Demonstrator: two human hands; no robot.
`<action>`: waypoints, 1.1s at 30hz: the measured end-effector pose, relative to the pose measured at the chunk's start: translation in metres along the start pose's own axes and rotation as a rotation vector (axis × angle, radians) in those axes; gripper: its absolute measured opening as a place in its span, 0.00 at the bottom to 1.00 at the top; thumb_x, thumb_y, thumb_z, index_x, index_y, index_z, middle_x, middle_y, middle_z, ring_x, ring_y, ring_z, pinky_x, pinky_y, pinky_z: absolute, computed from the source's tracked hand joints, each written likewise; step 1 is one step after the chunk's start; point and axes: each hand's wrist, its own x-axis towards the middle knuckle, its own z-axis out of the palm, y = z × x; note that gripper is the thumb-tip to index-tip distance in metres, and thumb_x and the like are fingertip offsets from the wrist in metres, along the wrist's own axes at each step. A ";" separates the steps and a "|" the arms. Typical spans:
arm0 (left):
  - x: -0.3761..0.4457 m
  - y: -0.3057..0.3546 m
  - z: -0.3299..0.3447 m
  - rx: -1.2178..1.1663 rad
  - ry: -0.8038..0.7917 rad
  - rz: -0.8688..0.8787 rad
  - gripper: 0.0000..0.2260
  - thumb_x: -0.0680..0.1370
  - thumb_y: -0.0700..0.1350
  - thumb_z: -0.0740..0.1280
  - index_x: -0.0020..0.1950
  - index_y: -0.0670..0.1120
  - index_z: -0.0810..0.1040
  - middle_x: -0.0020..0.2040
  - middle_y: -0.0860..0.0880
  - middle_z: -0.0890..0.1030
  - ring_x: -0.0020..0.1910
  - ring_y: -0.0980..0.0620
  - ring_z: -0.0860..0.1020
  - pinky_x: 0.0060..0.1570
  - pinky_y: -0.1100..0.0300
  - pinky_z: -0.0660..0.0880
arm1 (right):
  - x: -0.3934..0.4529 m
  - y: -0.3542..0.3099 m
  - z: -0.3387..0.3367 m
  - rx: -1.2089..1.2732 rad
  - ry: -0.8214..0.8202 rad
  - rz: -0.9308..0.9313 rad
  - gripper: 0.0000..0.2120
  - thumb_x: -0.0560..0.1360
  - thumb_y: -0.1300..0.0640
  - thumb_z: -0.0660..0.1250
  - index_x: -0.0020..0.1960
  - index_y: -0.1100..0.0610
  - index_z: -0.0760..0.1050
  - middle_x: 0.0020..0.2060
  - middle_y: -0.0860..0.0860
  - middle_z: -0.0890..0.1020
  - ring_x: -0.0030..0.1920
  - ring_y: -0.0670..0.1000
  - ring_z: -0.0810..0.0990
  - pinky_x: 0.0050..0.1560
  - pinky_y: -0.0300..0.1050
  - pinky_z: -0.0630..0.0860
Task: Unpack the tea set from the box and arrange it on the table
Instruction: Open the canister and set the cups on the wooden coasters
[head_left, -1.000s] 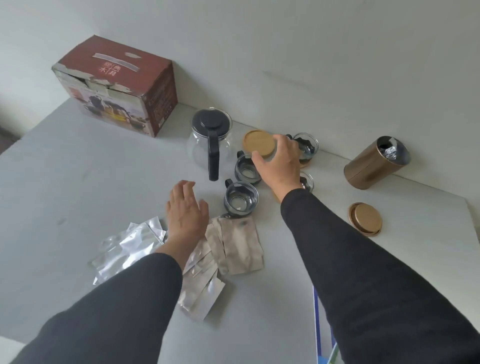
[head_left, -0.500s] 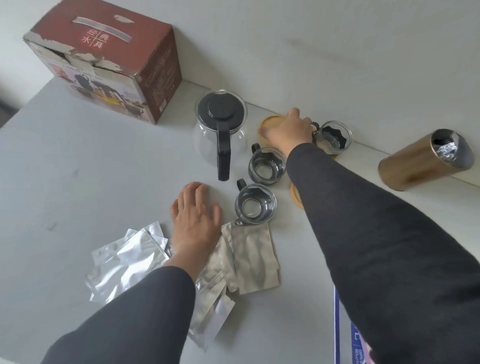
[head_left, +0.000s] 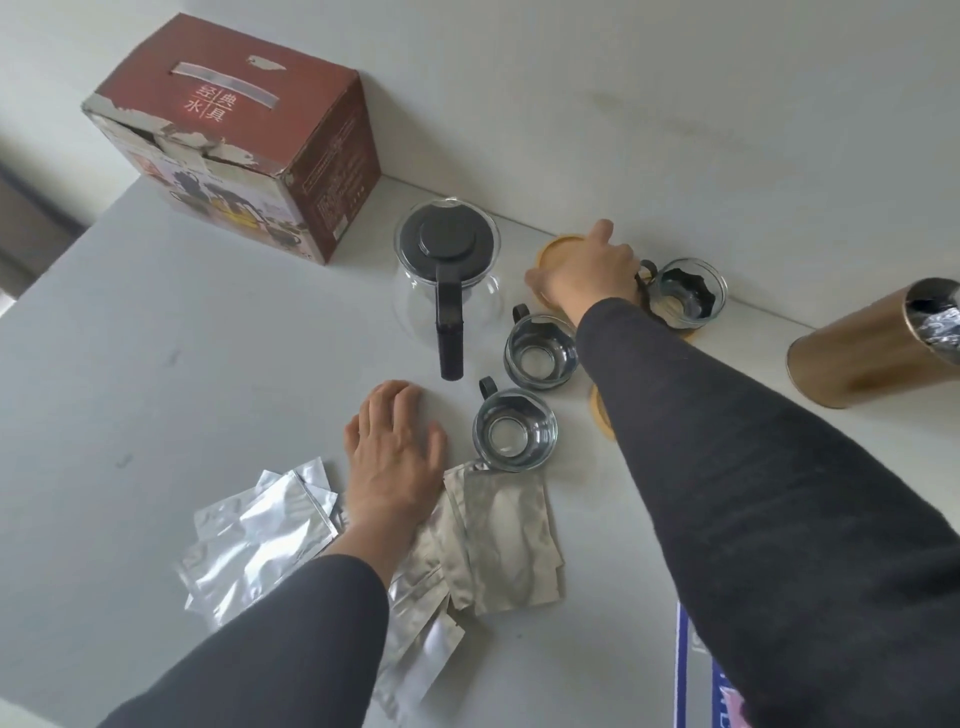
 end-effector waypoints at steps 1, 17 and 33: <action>0.000 -0.001 0.000 -0.003 -0.001 0.000 0.19 0.73 0.52 0.57 0.63 0.49 0.68 0.63 0.51 0.67 0.66 0.51 0.63 0.67 0.55 0.56 | -0.004 0.000 -0.004 0.021 0.020 -0.011 0.42 0.65 0.42 0.73 0.69 0.58 0.57 0.63 0.62 0.69 0.64 0.62 0.67 0.61 0.54 0.68; -0.004 -0.001 -0.008 -0.083 -0.019 0.030 0.17 0.77 0.49 0.58 0.64 0.45 0.67 0.66 0.46 0.66 0.68 0.46 0.62 0.70 0.51 0.55 | -0.191 0.078 -0.018 0.181 0.336 0.079 0.40 0.62 0.45 0.73 0.69 0.54 0.62 0.60 0.59 0.71 0.60 0.62 0.68 0.60 0.51 0.67; -0.004 -0.006 -0.005 -0.106 0.006 0.055 0.17 0.77 0.50 0.57 0.64 0.45 0.68 0.65 0.46 0.67 0.67 0.47 0.63 0.69 0.51 0.56 | -0.225 0.128 0.049 -0.081 0.294 0.172 0.38 0.64 0.42 0.70 0.68 0.56 0.63 0.63 0.59 0.71 0.63 0.60 0.67 0.58 0.54 0.69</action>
